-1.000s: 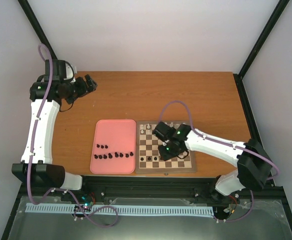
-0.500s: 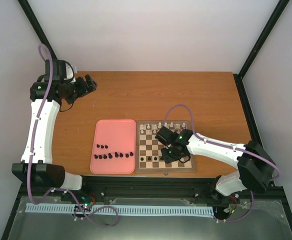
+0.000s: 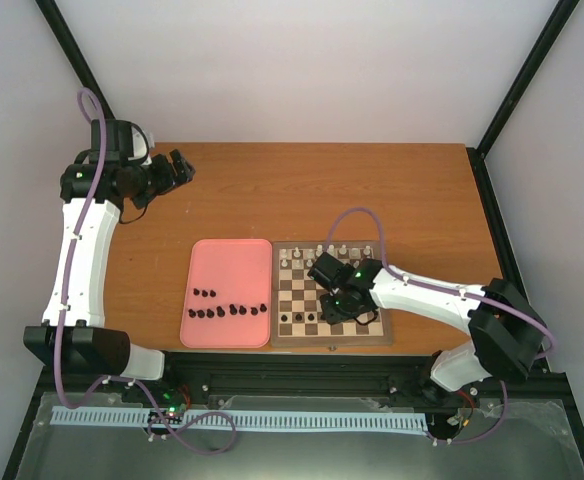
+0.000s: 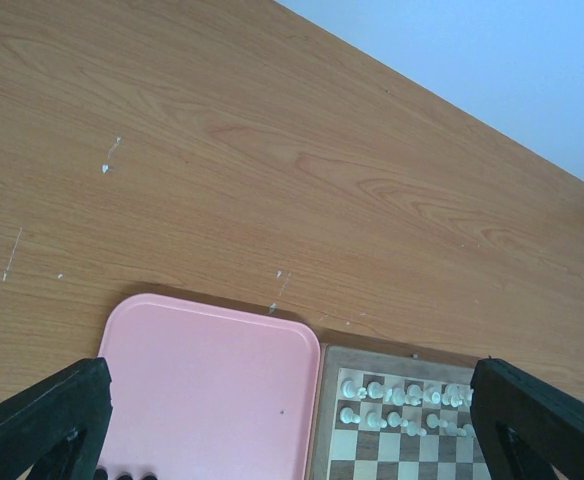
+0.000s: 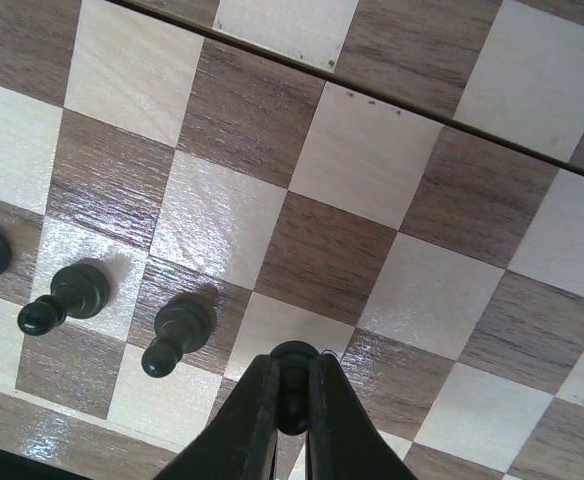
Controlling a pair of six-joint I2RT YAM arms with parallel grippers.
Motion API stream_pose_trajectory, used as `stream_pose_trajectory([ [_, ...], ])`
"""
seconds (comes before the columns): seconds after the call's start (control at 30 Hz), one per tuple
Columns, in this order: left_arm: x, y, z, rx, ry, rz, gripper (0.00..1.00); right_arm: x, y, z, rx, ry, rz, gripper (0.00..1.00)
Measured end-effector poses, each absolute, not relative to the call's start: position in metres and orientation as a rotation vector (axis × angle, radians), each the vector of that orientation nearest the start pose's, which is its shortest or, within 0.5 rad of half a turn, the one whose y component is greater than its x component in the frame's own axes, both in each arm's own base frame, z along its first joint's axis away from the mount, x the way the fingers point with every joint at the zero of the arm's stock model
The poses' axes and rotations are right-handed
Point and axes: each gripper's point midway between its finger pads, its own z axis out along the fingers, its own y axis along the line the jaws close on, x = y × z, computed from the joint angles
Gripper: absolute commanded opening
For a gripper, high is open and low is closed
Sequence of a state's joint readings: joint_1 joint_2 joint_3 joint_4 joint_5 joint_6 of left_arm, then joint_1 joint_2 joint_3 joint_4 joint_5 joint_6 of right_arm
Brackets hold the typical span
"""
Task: Set up the chess pieces on the board
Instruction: Place the chess piece on the chessboard.
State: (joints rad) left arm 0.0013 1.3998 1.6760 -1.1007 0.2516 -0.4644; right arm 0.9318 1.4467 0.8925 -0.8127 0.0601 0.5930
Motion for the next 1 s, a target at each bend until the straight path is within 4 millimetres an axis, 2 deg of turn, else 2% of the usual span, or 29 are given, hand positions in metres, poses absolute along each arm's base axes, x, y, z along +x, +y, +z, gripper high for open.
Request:
stream_pose_trajectory([
  [0.57,0.358,-0.042,0.321,-0.442,2.385,-0.516,1.0,0.172,0.215,0.046,-0.493,2.927,0.121,0.07],
  [1.0,0.358,-0.042,0.32,-0.442,2.388,-0.515,1.0,0.173,0.216,0.045,-0.495,2.929,0.117,0.15],
])
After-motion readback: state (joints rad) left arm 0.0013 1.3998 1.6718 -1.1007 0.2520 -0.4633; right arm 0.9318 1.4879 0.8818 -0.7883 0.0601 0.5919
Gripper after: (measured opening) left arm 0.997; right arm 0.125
